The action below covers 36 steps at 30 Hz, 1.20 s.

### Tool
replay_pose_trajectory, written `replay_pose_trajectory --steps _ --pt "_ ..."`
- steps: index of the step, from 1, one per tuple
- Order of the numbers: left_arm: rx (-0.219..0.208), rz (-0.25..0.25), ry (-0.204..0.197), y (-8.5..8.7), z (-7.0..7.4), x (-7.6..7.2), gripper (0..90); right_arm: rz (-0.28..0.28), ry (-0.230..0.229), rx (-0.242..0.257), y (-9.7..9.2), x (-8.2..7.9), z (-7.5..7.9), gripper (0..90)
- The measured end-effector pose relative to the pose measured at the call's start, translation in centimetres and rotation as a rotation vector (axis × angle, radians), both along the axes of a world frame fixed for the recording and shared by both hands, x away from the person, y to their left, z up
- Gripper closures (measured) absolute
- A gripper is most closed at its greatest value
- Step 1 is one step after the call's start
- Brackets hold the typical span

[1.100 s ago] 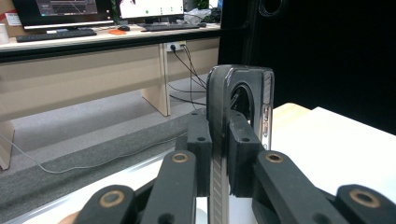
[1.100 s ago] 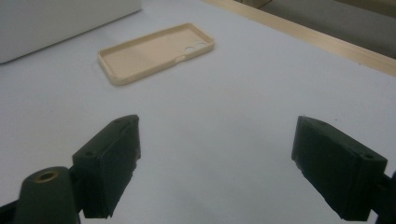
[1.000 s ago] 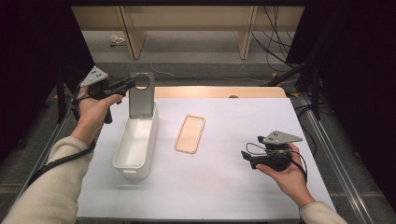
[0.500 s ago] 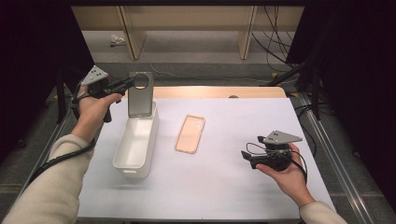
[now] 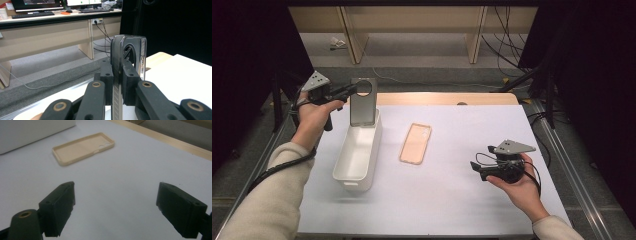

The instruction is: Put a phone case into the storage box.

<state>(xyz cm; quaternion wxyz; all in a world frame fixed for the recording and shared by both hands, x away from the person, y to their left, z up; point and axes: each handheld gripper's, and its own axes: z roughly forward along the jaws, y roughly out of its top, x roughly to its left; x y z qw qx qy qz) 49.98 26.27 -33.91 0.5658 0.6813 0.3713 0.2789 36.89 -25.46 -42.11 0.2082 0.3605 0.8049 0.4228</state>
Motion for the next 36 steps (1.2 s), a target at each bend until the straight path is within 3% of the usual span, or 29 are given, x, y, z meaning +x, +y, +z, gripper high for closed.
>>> replay_pose_trajectory --steps 36 --pt "0.022 0.014 0.021 0.2 -1.2 1.0 81.5 0.001 0.005 0.001 0.0 0.0 0.0 16.3"
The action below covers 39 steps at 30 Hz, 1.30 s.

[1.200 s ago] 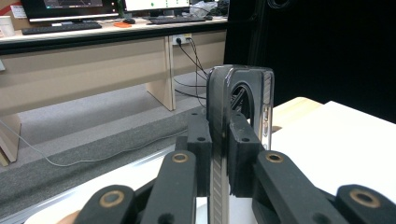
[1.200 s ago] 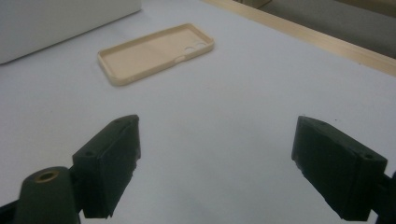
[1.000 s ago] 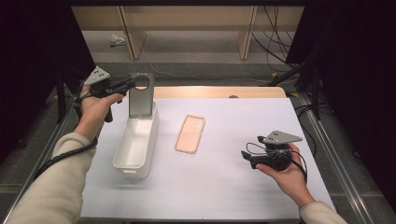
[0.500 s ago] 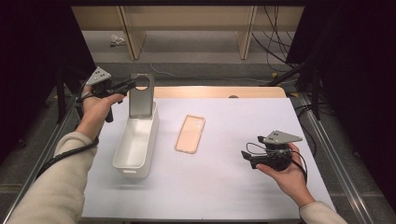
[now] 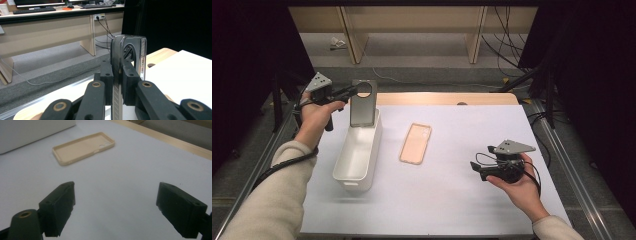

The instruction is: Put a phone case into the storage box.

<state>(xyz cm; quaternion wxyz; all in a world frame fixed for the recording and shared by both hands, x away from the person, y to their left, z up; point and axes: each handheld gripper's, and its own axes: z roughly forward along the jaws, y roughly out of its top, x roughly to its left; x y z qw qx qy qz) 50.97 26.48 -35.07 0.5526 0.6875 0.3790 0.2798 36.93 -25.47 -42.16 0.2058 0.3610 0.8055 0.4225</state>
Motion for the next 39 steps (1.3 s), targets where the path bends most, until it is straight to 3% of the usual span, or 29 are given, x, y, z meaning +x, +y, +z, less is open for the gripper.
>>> replay_pose_trajectory --steps 39 --pt "-0.001 0.005 0.031 0.2 -1.5 1.0 81.5 -0.001 0.004 -0.001 0.0 0.0 -0.1 16.4"
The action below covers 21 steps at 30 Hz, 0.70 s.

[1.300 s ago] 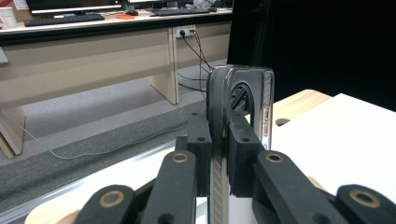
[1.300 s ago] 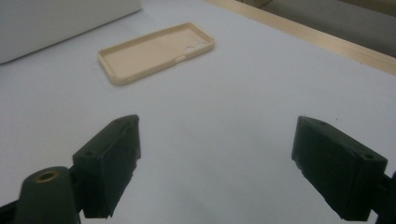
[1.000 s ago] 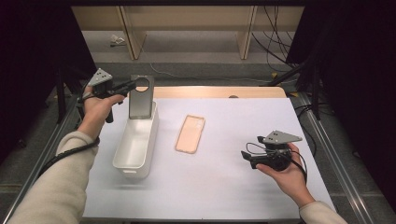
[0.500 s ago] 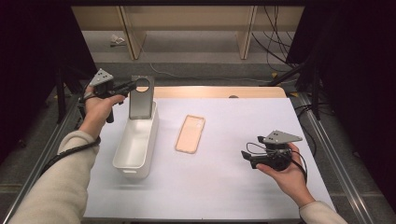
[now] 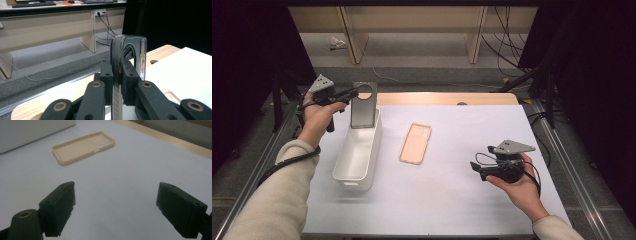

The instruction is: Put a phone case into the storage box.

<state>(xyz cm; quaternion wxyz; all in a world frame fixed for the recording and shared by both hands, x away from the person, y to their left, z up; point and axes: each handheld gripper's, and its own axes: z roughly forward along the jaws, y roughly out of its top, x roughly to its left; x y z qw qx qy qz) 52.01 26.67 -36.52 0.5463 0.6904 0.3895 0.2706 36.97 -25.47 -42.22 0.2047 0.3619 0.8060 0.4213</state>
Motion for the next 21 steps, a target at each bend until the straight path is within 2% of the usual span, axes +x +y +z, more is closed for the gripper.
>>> replay_pose_trajectory --steps 21 --pt "0.014 0.001 0.042 -0.6 -1.6 1.2 81.4 -0.002 -0.001 0.005 -0.1 0.0 0.0 16.3"
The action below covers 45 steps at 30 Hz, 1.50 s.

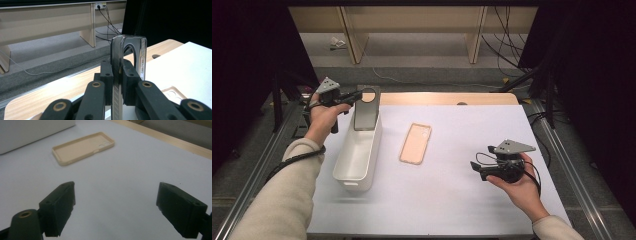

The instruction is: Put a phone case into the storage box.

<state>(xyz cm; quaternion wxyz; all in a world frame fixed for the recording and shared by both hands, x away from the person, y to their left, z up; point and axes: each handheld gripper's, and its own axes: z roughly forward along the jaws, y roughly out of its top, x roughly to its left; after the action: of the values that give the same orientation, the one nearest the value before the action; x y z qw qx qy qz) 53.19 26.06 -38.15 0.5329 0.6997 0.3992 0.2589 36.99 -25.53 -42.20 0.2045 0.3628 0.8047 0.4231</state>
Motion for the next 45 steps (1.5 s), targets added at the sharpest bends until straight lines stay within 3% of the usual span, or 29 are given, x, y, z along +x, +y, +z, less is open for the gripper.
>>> replay_pose_trajectory --steps 45 --pt "0.003 0.024 0.068 0.5 -2.9 0.8 81.0 0.003 0.006 0.0 0.0 0.1 -0.1 16.4"
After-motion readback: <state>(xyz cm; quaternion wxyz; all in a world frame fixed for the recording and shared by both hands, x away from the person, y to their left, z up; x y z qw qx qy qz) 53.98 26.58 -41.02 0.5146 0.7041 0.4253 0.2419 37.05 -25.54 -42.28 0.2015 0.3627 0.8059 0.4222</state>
